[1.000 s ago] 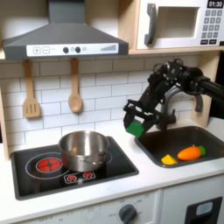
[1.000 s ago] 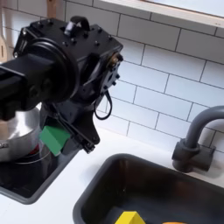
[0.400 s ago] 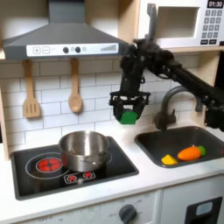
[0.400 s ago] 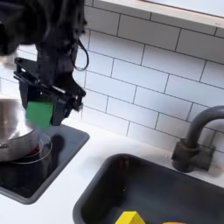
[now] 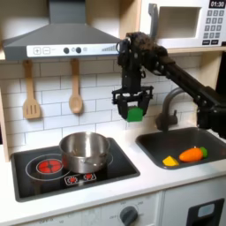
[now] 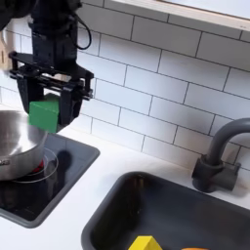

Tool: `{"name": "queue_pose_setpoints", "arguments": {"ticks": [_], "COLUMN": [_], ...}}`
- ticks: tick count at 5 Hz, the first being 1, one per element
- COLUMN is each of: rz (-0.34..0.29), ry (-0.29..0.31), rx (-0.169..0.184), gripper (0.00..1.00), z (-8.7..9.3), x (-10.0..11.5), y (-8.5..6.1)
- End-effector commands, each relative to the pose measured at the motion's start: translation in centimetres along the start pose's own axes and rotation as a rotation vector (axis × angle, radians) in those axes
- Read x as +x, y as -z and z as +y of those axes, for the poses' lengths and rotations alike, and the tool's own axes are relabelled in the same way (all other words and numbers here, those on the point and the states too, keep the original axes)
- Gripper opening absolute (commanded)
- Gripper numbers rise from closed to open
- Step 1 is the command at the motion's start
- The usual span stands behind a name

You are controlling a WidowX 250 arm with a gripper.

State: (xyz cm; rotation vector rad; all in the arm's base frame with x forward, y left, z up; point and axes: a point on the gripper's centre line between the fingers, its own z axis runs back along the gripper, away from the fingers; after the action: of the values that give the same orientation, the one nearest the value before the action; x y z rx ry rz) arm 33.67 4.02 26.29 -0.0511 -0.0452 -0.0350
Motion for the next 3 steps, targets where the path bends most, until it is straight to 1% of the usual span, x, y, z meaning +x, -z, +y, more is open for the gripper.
{"name": "queue_pose_setpoints", "arguments": {"ticks": [1, 2, 3], "rz": [0.047, 0.12, 0.152], "ry": [0.003, -0.013, -0.025], "rx": [-0.041, -0.064, -0.078], "gripper": [0.0, 0.0, 0.0], "z": [-1.0, -1.3, -1.5], "x": [-1.0, -2.1, -2.9], "y": [0.5, 1.4, 1.6]}}
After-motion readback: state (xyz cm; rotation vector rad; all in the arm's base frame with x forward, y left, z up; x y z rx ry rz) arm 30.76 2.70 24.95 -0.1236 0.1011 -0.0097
